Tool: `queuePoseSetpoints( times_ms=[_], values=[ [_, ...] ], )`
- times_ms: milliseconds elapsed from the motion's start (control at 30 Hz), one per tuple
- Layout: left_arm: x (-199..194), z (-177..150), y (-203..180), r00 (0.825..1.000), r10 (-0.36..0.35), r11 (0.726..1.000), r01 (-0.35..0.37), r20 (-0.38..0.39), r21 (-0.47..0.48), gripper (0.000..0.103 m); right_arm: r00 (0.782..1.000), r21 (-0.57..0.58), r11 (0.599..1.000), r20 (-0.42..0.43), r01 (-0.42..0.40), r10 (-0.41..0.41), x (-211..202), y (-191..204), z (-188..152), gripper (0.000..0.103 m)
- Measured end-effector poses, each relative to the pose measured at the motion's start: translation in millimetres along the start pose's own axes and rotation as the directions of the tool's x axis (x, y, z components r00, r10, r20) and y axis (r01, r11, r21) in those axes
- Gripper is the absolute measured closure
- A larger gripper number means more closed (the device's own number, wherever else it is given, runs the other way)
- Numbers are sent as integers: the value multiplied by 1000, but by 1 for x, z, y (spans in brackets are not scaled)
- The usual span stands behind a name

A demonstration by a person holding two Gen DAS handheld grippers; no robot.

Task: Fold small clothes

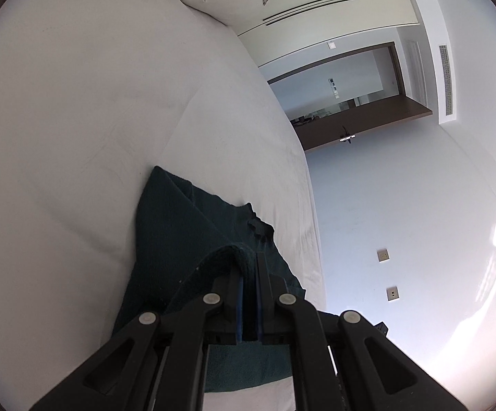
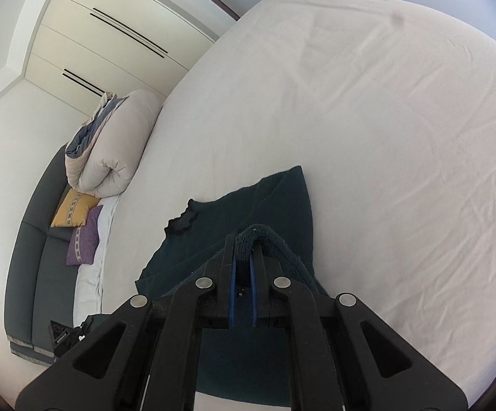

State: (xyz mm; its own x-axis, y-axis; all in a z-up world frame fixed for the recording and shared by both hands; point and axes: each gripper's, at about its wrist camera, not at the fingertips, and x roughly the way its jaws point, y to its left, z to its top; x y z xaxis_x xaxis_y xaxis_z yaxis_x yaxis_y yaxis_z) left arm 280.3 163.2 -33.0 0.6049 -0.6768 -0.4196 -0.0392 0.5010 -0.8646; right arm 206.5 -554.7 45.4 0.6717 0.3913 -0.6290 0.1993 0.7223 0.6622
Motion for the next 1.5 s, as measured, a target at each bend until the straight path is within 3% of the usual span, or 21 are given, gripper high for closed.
queuePoseSetpoints(
  times_ms=[200,400,433,500,567,600,667,733,900,1100,1167,1267,1367,1433,1500],
  values=[
    [48,34,14,998,64,998,-64,-12,-9,98,998,3,998,-8,59,-59,60,-4,40,98],
    [93,48,33,988,151,989,-151,-12,8,95,993,20,993,-35,117,-116,117,-16,61,97],
    [97,48,37,986,168,986,-168,-12,12,90,988,24,989,-54,148,-147,128,-19,61,97],
    [96,45,42,987,158,987,-158,5,9,47,986,11,988,-52,156,-156,135,-21,62,94],
    [86,40,42,988,149,989,-150,30,15,34,988,-53,987,-18,152,-153,132,-12,58,83],
    [82,36,40,987,156,987,-157,31,34,34,988,-83,984,-5,156,-157,130,-10,57,78],
    [72,25,36,986,162,984,-163,30,65,34,986,-103,980,25,168,-166,121,-6,54,48],
    [63,10,33,986,167,981,-168,19,97,34,984,-88,982,77,165,-159,103,-6,49,40],
    [53,-27,35,971,239,951,-233,-4,202,34,979,-117,974,97,192,-181,69,-5,23,40],
    [53,-60,44,951,308,921,-291,-24,259,34,958,-237,928,47,286,-283,63,-8,-26,40],
    [52,-67,44,946,324,909,-305,-22,283,35,960,-234,931,35,279,-279,62,-11,-37,41],
    [49,-71,46,941,339,899,-319,-15,299,43,960,-246,930,19,274,-278,55,-22,-58,52],
    [47,-71,46,938,346,900,-326,-18,290,65,958,-282,919,1,274,-285,51,-21,-75,72],
    [42,-74,48,936,353,895,-334,-11,295,71,954,-316,904,12,289,-301,49,-17,-82,72],
    [38,-77,50,934,357,893,-341,-1,295,80,951,-342,892,16,295,-308,47,-14,-89,79]
  ],
)
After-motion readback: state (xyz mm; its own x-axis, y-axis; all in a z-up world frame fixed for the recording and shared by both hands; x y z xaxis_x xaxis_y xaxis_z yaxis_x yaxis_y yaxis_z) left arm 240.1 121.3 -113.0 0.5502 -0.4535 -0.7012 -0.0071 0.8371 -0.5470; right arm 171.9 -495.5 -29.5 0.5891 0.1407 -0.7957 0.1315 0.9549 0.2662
